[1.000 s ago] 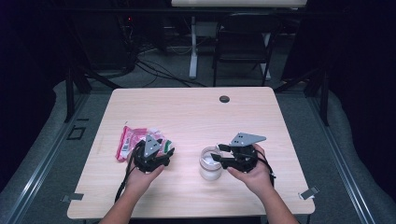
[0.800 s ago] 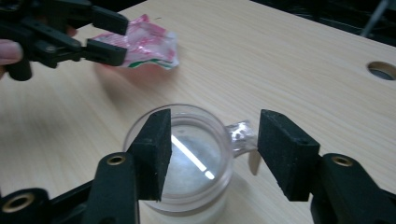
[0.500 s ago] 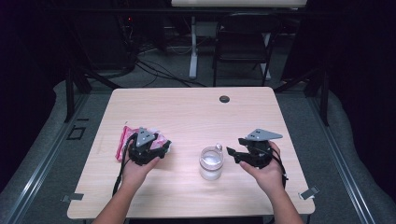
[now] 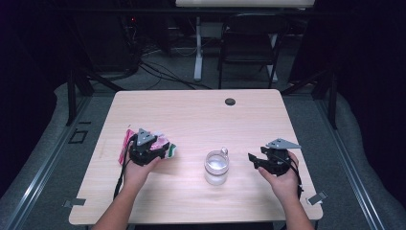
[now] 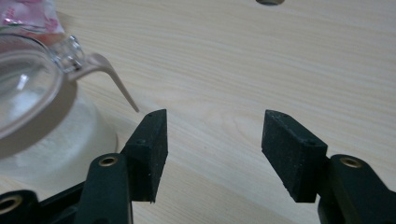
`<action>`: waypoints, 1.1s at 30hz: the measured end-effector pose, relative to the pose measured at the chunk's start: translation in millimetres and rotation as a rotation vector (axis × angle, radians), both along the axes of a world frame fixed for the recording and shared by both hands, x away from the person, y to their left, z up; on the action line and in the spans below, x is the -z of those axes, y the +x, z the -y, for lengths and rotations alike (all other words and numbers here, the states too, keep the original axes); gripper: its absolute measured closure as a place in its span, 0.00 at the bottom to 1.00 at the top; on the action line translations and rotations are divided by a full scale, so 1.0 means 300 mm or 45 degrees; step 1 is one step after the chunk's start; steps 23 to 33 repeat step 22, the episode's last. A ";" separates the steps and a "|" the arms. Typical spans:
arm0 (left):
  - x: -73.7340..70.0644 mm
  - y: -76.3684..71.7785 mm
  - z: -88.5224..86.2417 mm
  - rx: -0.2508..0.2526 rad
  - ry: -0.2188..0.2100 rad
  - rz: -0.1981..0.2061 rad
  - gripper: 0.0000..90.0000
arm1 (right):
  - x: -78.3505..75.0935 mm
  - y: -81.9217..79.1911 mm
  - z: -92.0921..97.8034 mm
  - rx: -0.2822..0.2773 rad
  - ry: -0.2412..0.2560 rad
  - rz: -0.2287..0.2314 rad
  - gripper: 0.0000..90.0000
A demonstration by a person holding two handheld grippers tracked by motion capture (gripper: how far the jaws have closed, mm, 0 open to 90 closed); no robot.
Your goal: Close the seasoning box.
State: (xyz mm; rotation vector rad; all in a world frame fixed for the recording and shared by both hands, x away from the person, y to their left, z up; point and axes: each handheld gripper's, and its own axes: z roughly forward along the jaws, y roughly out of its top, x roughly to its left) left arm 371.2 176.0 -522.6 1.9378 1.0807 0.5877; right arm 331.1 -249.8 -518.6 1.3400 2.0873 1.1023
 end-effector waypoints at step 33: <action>0.030 0.010 -0.001 -0.018 0.046 -0.018 0.46 | 0.114 0.045 0.052 0.113 0.055 -0.080 0.46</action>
